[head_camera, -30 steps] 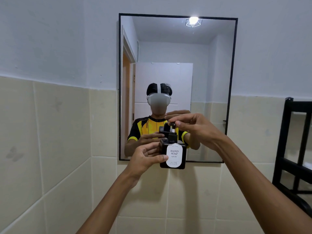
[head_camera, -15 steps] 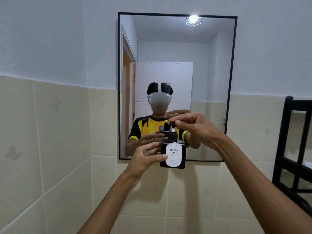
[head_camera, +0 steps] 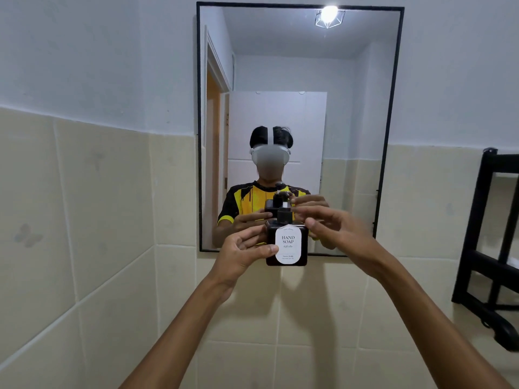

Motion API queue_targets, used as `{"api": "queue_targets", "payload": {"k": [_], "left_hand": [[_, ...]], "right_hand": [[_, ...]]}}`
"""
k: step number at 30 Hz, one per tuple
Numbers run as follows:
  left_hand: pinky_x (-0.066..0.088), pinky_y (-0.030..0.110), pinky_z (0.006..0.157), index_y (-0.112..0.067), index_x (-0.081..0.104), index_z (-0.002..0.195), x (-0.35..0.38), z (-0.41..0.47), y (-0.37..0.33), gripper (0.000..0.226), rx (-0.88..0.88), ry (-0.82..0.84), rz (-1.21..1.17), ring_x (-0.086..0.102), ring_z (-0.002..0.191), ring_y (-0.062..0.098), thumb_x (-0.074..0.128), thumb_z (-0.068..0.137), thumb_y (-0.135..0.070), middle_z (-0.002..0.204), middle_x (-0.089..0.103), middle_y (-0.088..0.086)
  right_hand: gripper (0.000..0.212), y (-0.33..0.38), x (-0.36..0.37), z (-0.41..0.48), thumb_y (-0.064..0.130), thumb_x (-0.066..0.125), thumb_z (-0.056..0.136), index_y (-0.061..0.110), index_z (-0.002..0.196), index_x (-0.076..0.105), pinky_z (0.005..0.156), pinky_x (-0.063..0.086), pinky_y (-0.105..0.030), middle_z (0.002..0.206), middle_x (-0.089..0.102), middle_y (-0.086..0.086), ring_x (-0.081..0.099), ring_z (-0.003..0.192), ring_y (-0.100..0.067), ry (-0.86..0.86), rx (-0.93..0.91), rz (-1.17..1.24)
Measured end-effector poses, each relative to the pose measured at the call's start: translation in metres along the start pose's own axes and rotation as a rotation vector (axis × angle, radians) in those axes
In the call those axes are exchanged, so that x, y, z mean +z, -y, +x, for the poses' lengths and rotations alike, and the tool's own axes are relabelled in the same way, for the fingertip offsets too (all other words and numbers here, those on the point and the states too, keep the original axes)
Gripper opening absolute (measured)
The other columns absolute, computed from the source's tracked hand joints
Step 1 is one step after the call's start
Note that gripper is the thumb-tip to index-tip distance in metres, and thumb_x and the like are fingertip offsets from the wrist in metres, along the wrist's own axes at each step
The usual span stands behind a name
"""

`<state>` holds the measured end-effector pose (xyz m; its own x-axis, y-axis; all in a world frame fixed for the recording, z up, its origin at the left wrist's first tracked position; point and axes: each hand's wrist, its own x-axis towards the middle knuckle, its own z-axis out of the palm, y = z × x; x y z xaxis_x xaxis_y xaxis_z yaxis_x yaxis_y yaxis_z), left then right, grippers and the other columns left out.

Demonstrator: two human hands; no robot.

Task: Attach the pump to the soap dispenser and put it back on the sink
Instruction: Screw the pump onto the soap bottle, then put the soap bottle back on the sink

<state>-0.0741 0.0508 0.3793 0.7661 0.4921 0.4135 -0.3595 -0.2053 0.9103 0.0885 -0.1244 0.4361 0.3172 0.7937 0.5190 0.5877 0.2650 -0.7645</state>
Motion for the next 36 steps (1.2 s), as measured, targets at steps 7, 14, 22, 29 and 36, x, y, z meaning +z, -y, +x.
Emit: {"api": "queue_targets", "payload": {"k": [7, 14, 22, 29, 36], "left_hand": [[0.057, 0.024, 0.088, -0.015, 0.065, 0.13, 0.007, -0.008, 0.007, 0.072, -0.027, 0.02, 0.017, 0.07, 0.116, 0.015, 0.086, 0.061, -0.028, 0.121, 0.076, 0.005], [0.058, 0.021, 0.083, -0.02, 0.065, 0.123, 0.021, -0.018, 0.02, 0.054, -0.076, 0.069, 0.049, 0.073, 0.108, 0.012, 0.081, 0.075, 0.0, 0.117, 0.076, 0.002], [0.056, 0.027, 0.095, -0.011, 0.061, 0.125, 0.034, -0.024, 0.039, 0.074, -0.106, 0.132, 0.187, 0.07, 0.113, 0.022, 0.091, 0.057, -0.015, 0.123, 0.071, 0.01], [0.055, 0.024, 0.091, -0.019, 0.062, 0.118, 0.045, -0.041, 0.077, 0.066, -0.166, 0.123, 0.201, 0.07, 0.104, 0.011, 0.089, 0.062, 0.003, 0.114, 0.071, 0.003], [0.056, 0.026, 0.092, -0.012, 0.059, 0.123, 0.052, -0.068, 0.123, 0.07, -0.31, 0.122, 0.231, 0.071, 0.11, 0.022, 0.09, 0.063, 0.007, 0.12, 0.07, 0.013]], "right_hand": [[0.057, -0.024, 0.007, -0.022, 0.034, 0.079, 0.075, 0.021, 0.129, 0.067, 0.097, 0.058, -0.037, 0.126, 0.072, 0.002, 0.067, 0.118, -0.019, 0.016, 0.085, 0.054], [0.064, -0.045, 0.0, -0.041, 0.029, 0.08, 0.073, 0.02, 0.133, 0.063, 0.094, 0.059, -0.039, 0.126, 0.073, 0.002, 0.067, 0.118, -0.018, 0.038, 0.135, 0.099], [0.065, -0.072, -0.002, -0.07, 0.015, 0.082, 0.07, 0.015, 0.132, 0.064, 0.092, 0.06, -0.037, 0.123, 0.074, -0.002, 0.069, 0.118, -0.021, 0.041, 0.141, 0.188], [0.069, -0.108, 0.007, -0.097, 0.01, 0.082, 0.07, 0.011, 0.136, 0.06, 0.099, 0.056, -0.043, 0.129, 0.071, -0.005, 0.067, 0.121, -0.023, 0.06, 0.24, 0.268], [0.069, -0.154, 0.023, -0.132, 0.001, 0.084, 0.07, 0.011, 0.134, 0.06, 0.103, 0.055, -0.037, 0.127, 0.072, -0.007, 0.068, 0.119, -0.022, 0.078, 0.377, 0.317]]}}
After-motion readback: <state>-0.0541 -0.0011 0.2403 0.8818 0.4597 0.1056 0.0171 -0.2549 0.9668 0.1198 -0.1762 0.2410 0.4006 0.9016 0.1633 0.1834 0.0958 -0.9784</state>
